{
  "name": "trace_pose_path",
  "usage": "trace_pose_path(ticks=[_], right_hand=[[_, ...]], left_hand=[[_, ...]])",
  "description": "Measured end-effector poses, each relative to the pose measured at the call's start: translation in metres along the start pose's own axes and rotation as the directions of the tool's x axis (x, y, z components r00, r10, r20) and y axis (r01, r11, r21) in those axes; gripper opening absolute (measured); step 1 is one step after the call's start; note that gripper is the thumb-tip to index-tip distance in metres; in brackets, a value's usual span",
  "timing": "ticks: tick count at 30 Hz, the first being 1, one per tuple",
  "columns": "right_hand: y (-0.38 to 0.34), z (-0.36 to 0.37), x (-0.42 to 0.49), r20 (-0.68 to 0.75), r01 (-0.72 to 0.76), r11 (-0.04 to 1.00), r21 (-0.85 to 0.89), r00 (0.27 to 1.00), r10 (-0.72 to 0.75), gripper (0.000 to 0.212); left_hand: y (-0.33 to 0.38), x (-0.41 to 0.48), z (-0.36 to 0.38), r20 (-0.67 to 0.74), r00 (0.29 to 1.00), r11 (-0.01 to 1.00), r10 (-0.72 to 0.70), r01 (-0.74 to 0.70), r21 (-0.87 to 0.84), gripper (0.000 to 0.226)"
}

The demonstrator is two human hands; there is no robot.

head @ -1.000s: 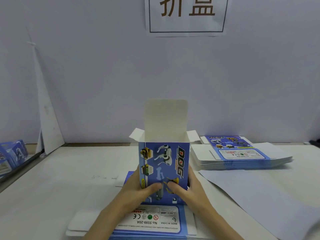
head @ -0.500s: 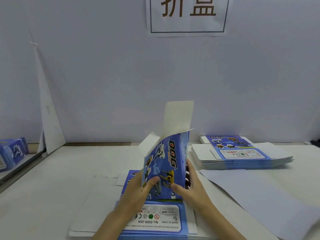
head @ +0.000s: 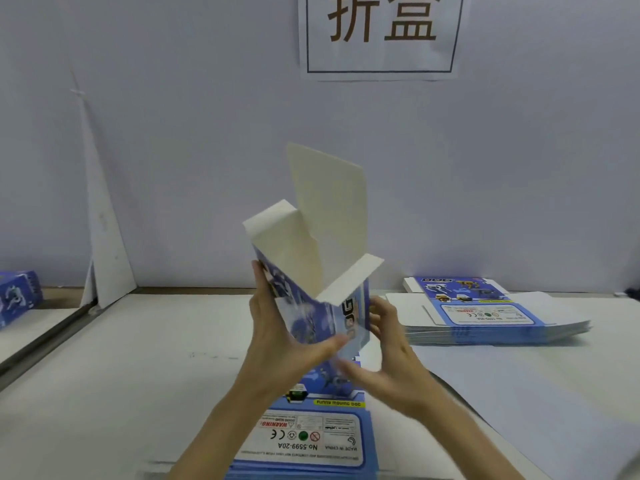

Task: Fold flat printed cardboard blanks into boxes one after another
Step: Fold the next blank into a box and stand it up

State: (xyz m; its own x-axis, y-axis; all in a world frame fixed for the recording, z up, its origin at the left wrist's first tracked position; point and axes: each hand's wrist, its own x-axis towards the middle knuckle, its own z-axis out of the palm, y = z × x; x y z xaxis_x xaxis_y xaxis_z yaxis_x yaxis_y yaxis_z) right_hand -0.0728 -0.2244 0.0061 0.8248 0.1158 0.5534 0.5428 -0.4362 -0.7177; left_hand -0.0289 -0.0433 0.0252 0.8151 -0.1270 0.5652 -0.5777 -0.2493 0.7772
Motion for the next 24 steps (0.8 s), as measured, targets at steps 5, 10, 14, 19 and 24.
trace_pose_path(ticks=[5,10,14,19,24], right_hand=[[-0.022,-0.049,0.017,-0.236,-0.047,0.952,0.303,0.964,0.122,0.027],[-0.061,-0.072,0.017,-0.271,0.127,0.859,0.496,0.962,0.014,0.051],[-0.070,-0.064,0.020,-0.445,0.143,0.874,0.463,0.891,0.089,0.014],[-0.060,-0.055,0.024,-0.114,-0.150,0.444,0.883,0.851,0.513,0.026],[-0.050,-0.051,0.025,0.199,-0.419,0.159,0.894,0.689,0.697,0.058]], left_hand=[[0.000,0.012,-0.033,0.061,0.936,0.844,0.348,-0.341,0.414,0.146],[0.012,0.017,-0.043,0.148,0.868,0.709,0.474,-0.476,0.520,0.145],[0.021,0.018,-0.050,0.210,0.836,0.698,0.507,-0.541,0.468,0.146],[0.020,0.021,-0.069,0.324,0.817,0.675,0.477,-0.577,0.460,0.145],[0.025,0.019,-0.073,0.324,0.816,0.732,0.479,-0.575,0.366,0.133]])
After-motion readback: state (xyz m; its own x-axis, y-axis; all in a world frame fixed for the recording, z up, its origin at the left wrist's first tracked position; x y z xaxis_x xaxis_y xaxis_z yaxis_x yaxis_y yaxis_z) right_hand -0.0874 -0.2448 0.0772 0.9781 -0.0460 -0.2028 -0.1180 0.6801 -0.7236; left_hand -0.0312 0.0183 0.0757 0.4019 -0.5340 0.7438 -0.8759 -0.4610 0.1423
